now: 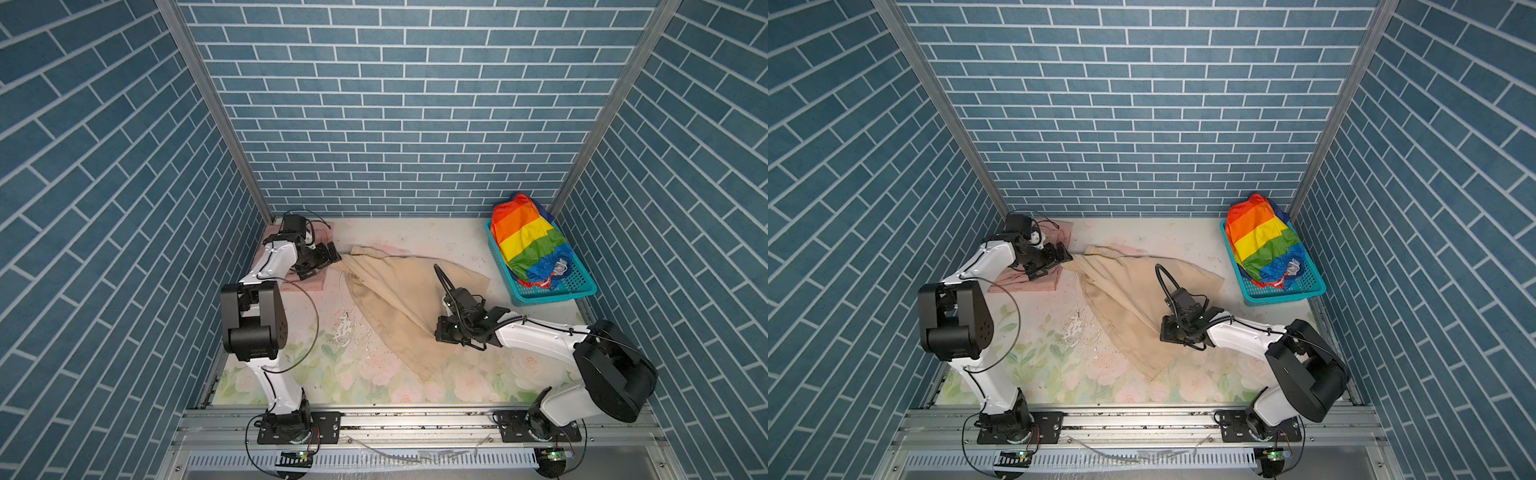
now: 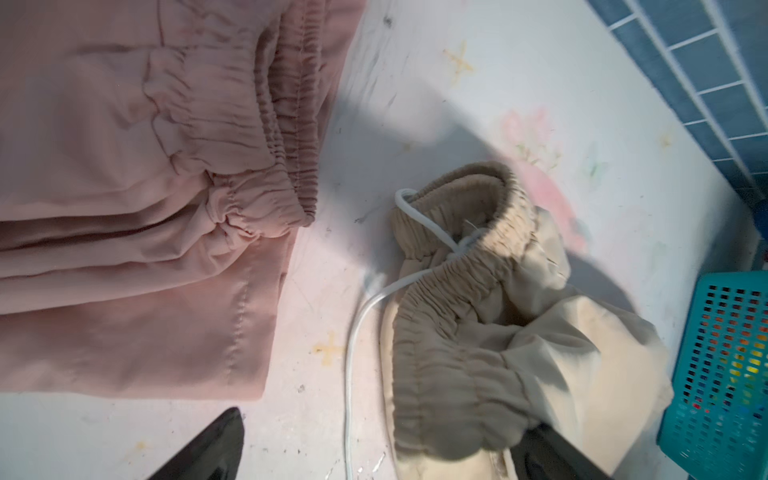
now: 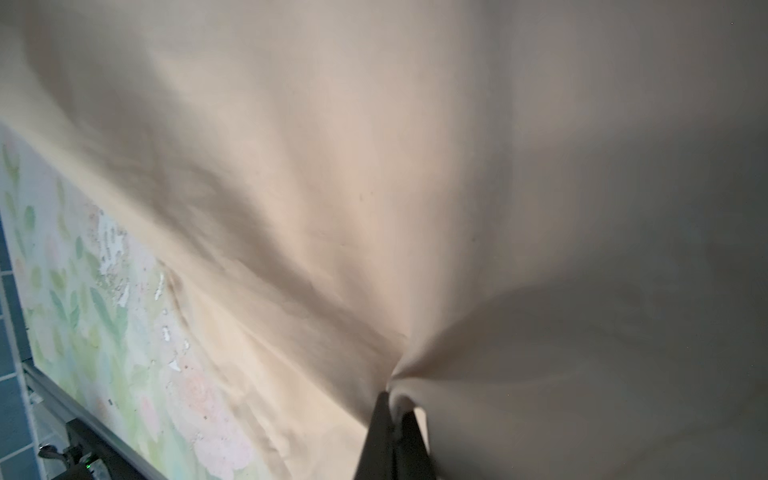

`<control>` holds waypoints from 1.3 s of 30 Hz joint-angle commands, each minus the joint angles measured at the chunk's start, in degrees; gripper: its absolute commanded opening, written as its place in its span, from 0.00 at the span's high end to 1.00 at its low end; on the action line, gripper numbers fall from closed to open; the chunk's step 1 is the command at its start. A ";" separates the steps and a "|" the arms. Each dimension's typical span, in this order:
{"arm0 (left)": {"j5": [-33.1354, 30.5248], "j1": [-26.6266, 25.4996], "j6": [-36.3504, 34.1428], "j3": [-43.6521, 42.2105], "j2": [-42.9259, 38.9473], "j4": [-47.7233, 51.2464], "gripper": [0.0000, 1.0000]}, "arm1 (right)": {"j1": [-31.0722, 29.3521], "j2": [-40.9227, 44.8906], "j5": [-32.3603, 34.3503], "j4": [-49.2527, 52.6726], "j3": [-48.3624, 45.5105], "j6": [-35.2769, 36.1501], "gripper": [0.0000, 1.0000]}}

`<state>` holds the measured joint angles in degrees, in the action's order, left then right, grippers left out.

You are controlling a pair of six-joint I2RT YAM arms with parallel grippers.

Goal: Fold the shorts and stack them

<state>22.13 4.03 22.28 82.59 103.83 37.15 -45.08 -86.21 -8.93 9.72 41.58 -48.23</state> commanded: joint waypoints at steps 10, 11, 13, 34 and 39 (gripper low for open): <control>4.01 0.45 1.99 -8.63 -10.13 -1.06 0.00 | 15.98 -8.36 1.14 4.94 -1.40 11.36 1.00; 5.77 0.37 3.84 -10.93 -11.24 -3.06 0.00 | 17.24 -9.46 2.08 6.19 0.26 13.36 1.00; 10.36 0.10 8.39 -16.19 -13.61 -8.49 0.00 | 19.13 -11.92 4.71 9.02 4.80 16.96 1.00; 15.40 -5.15 53.94 -52.49 -20.33 -57.74 0.01 | 24.42 -13.64 9.47 20.92 30.57 24.57 1.00; 11.75 -7.42 58.74 -53.25 -15.30 -64.94 0.11 | 24.42 -11.87 9.36 19.88 28.08 24.84 1.00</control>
<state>36.67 -2.22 76.55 29.02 86.30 -20.86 -20.51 -100.47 0.69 28.93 70.63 -24.97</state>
